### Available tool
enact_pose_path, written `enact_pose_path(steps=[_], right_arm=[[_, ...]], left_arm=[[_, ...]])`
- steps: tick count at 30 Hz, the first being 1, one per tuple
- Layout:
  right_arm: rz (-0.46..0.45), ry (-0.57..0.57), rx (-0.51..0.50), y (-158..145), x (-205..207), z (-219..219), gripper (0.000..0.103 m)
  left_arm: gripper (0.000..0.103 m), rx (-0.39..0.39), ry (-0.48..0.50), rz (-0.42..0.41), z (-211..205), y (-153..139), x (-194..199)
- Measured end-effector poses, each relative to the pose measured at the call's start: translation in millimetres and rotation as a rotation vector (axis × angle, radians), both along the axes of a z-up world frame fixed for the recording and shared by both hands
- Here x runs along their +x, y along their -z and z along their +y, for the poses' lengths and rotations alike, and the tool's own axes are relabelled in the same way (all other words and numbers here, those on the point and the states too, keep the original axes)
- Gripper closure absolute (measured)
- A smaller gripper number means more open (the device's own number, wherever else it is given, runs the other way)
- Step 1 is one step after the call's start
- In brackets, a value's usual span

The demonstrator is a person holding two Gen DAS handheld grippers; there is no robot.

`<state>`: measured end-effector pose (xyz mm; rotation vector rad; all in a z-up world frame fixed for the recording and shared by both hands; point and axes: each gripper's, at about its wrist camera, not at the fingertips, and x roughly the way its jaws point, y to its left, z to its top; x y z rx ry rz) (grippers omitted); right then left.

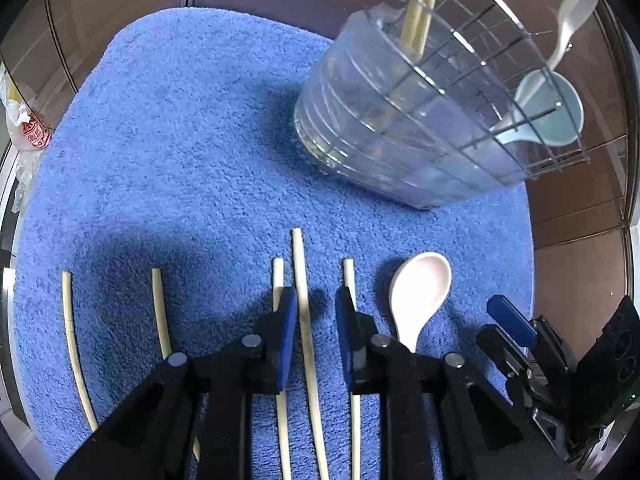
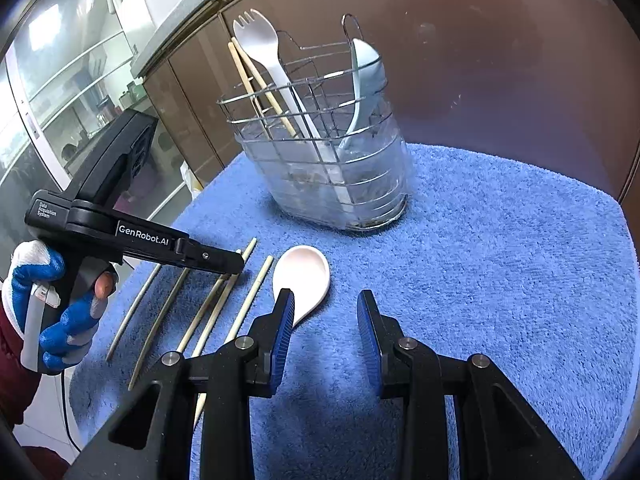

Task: Organize utensils
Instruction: 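Close left tool on a chopstick while right tool grasps the white spoon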

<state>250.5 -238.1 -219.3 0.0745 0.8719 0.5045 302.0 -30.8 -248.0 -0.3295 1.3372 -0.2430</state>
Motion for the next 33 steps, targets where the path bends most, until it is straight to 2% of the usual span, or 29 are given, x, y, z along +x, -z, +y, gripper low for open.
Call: enact_pose_path(steps=[6,15,21,24,26,33], right_arm=[[0.049,-0.036,0.015,6.7,17.5,4.2,0.071],[0.171,-0.096,0.039,25.6,62.5,12.8,0.071],[0.228,-0.155,0.017,34.3,86.1,22.0,0.083],[0.23,-0.184,0.01,34.9,90.8,26.6,0.086],[0.225,-0.206,-0.001,33.9,91.6,30.2,0.094],[0.156,-0.227,-0.073,19.5,76.1,43.4,0.097]], left_arm=[[0.087,0.028,-0.003,0.018,-9.1,8.0,8.4],[0.093,0.053,-0.004,0.045,-16.8,13.9,23.4],[0.095,0.083,-0.017,0.056,-22.7,19.1,34.2],[0.098,0.102,-0.021,0.051,-29.1,17.3,34.1],[0.098,0.108,-0.029,0.048,-31.3,17.2,33.9],[0.098,0.105,-0.062,0.021,-37.3,15.0,25.1]])
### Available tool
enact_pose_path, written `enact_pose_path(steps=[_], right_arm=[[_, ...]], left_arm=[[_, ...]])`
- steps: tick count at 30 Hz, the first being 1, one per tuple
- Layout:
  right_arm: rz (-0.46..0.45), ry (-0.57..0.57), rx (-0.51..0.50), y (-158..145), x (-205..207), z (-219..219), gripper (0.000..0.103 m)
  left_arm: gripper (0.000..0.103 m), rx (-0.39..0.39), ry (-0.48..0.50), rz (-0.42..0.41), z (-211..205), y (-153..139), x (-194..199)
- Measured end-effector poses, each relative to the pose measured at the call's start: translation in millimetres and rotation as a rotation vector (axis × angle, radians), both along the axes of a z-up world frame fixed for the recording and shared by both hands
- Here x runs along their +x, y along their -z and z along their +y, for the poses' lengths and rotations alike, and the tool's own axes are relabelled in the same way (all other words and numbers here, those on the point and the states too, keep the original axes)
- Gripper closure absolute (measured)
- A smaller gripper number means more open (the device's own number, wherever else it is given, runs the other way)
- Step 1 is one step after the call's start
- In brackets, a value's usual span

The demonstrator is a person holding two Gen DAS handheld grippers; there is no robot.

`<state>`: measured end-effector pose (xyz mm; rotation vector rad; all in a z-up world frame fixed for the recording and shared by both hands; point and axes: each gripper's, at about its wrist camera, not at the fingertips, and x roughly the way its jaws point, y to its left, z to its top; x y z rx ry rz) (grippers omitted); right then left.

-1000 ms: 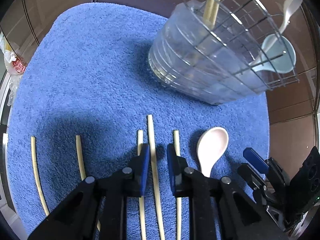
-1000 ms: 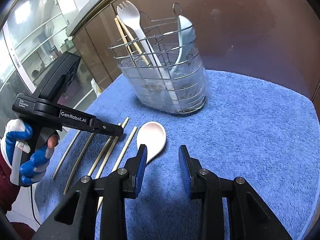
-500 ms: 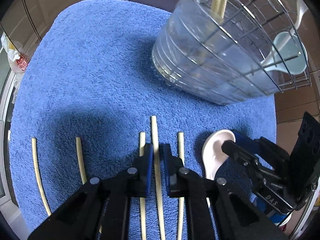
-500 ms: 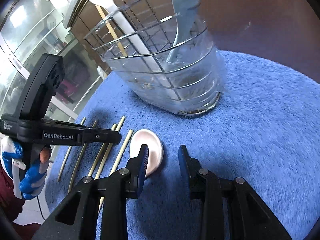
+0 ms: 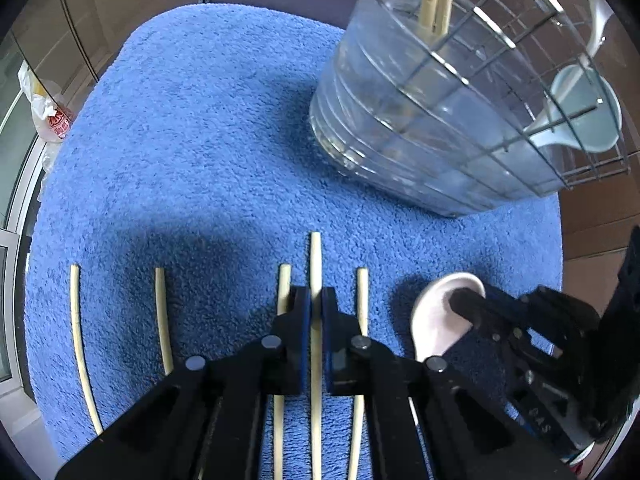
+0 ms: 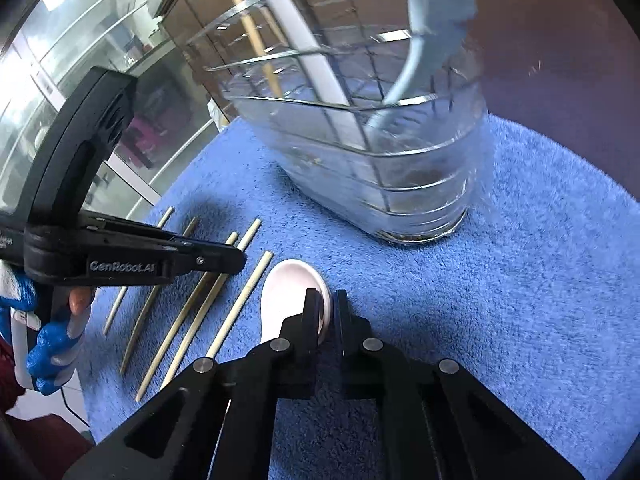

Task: Organize utensils
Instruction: 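Close left tool on a chopstick while right tool grasps the white spoon, then lift chopstick into the wire holder with left tool while right tool drops the spoon in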

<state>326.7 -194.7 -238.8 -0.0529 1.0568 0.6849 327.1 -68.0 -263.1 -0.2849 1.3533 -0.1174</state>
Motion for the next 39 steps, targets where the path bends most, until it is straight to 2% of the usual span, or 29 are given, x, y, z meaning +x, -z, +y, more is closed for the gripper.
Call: enact_pose_path(steps=[4,9,15,17,22,27,32,35,39], right_arm=[[-0.071,0.021,-0.033,-13.8,-21.1,-1.4,0.097],[-0.172,0.056,-0.073,-38.2,-50.9,0.3,0.097],[-0.305,0.097,-0.137,-65.9,-95.4,6.1,0.097],[-0.335,0.115,-0.147,-75.5,-102.2,-7.4,0.097],[-0.448,0.185,-0.169,-113.0,-120.6,-16.4,0.097],[-0.619,0.287,-0.159,-169.0,-120.8,-21.8,0.097],[-0.756,0.388,-0.109,-208.5,-104.7,-24.4,0.097],[-0.815,0.436,-0.101,-218.5,-86.0,-24.0,0.097],[-0.856,0.454,-0.122,-215.9,-61.1,-16.8,0.097]], left_arm=[[0.098,-0.007,0.007,-0.058,-2.6,-12.4,-14.1],[0.098,-0.03,0.018,-0.168,-1.9,-39.1,-40.7],[0.098,-0.052,0.026,-0.346,8.2,-83.4,-84.1],[0.098,-0.068,0.024,-0.407,14.0,-99.8,-98.6],[0.098,-0.075,0.008,-0.602,23.4,-152.7,-120.8],[0.098,-0.095,-0.041,-0.8,32.1,-202.8,-122.0],[0.098,-0.123,-0.143,-1.002,32.4,-244.9,-100.1],[0.098,-0.087,-0.206,-1.122,28.1,-256.4,-84.0],[0.098,-0.034,-0.262,-1.208,20.7,-248.7,-60.3]])
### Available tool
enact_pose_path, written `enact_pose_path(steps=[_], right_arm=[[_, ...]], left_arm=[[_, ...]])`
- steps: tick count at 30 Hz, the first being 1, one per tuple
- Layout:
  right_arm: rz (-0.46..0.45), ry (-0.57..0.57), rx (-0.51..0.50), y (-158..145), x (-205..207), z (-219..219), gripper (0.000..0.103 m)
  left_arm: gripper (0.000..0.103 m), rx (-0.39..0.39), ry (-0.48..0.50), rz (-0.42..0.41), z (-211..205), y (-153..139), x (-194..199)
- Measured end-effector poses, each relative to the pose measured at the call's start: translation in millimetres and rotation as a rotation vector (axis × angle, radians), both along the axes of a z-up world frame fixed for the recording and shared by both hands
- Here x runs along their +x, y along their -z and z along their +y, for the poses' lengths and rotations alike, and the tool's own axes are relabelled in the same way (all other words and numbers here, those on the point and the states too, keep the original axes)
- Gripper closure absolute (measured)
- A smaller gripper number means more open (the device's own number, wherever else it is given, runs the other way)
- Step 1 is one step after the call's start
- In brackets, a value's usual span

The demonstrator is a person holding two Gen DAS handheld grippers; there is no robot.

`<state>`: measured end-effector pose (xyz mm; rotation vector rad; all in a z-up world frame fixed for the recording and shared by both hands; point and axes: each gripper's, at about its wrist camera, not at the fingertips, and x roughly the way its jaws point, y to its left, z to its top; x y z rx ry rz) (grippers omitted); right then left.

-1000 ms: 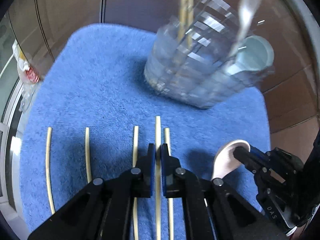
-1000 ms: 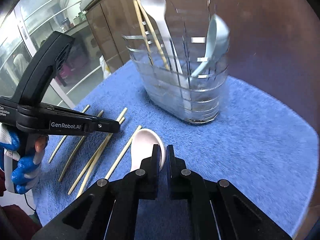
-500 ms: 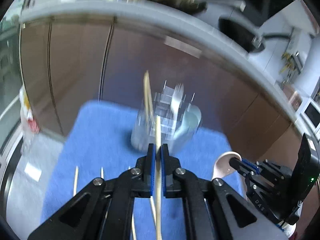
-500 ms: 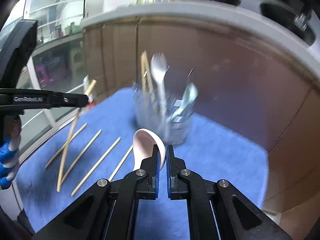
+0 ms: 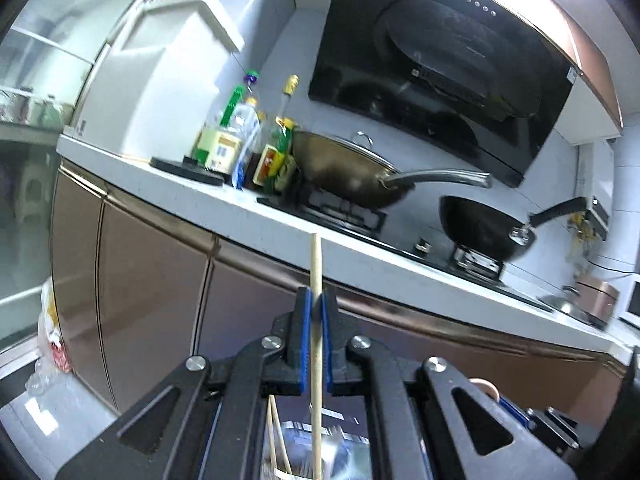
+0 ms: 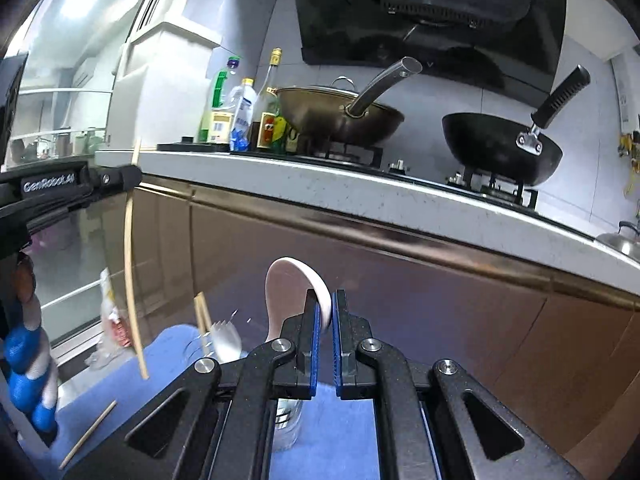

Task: Organize utensils
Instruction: 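Lift chopstick into the wire holder with left tool while right tool drops the spoon in, then withdraw both open tools from the holder back over the towel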

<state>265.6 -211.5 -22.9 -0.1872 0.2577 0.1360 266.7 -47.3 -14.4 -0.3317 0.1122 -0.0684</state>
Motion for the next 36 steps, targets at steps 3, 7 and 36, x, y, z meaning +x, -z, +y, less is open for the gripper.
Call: enact_pose_path(steps=[3,7,36], right_arm=[[-0.016,0.02,-0.033,13.0,14.6,6.7,0.097],[-0.028,0.033,-0.069,35.5,27.8,9.6,0.098],[0.036,-0.02,-0.035,69.8,-27.3,17.8,0.067]], left_arm=[[0.098,0.025,-0.047,-0.02,-9.9,17.5,18.3],[0.098,0.013,-0.082,-0.031,-14.1,42.9,36.9],[0.066,0.105,-0.098,0.082,-2.1,62.5,-33.6]])
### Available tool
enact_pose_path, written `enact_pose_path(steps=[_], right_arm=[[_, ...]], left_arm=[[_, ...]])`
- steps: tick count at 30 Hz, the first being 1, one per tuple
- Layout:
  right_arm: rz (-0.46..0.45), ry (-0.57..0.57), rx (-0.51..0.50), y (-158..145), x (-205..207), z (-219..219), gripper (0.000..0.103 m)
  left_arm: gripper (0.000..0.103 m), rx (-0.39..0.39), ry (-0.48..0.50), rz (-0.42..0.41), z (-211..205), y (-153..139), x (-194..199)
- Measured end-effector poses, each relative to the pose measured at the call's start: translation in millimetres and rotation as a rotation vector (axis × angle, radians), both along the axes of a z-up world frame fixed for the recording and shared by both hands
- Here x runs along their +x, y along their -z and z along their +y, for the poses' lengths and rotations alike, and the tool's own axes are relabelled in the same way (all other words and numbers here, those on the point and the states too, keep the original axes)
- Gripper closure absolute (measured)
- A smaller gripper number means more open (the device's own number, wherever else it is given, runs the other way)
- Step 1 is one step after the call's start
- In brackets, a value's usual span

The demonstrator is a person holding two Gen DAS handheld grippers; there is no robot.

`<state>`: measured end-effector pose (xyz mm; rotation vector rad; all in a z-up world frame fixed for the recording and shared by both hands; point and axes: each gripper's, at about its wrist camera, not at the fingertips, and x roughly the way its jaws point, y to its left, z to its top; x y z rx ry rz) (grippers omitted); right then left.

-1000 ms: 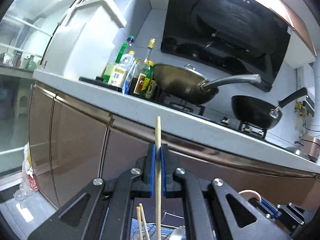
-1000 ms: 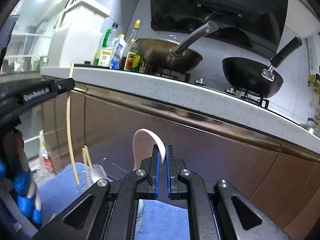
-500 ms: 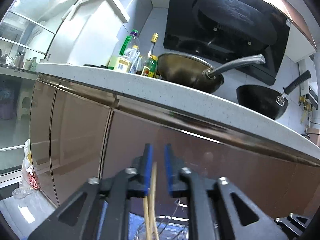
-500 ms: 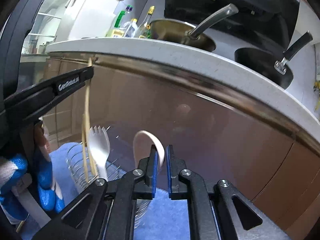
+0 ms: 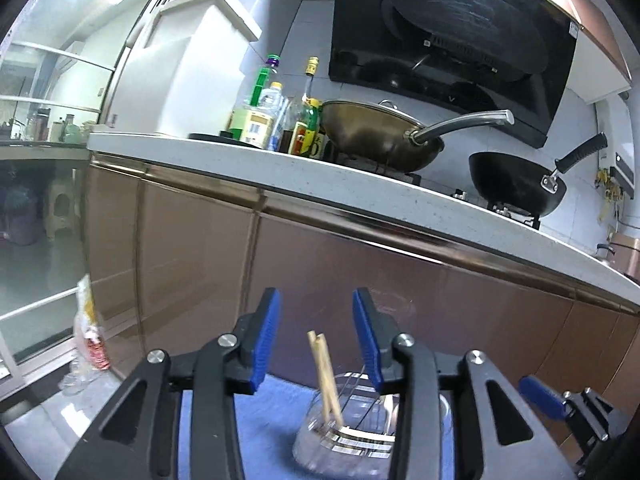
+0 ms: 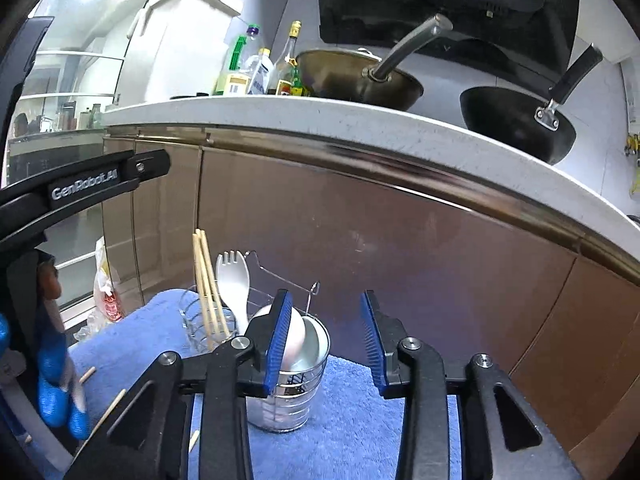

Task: Organize utensils
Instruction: 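Withdraw both open tools from the holder back over the towel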

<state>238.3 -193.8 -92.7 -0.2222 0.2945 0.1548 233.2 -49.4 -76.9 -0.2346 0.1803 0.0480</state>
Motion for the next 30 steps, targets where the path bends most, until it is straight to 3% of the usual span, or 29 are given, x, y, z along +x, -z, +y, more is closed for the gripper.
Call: enact_pose_path(steps=[6,13,21,30], right_arm=[[0.024,-0.01,0.043,-7.1,-38.6,-3.5,0.063],[0.09,-0.002,0.104,5.7,-89.0,-20.9,0.057],[0.133,0.005,0.162,16.2,-128.4,-37.7,0.057],[0.159,-0.016,0.325,21.0,-157.8,-58.0,0.057]], left_arm=[[0.059,0.046,-0.026,0.06,9.6,-10.5,-45.4],[0.058,0.199,-0.003,0.171,1.6,9.2,-96.2],[0.058,0.182,0.022,0.226,3.3,15.1,-130.3],[0.058,0.068,0.061,0.203,11.0,0.4,-156.1]])
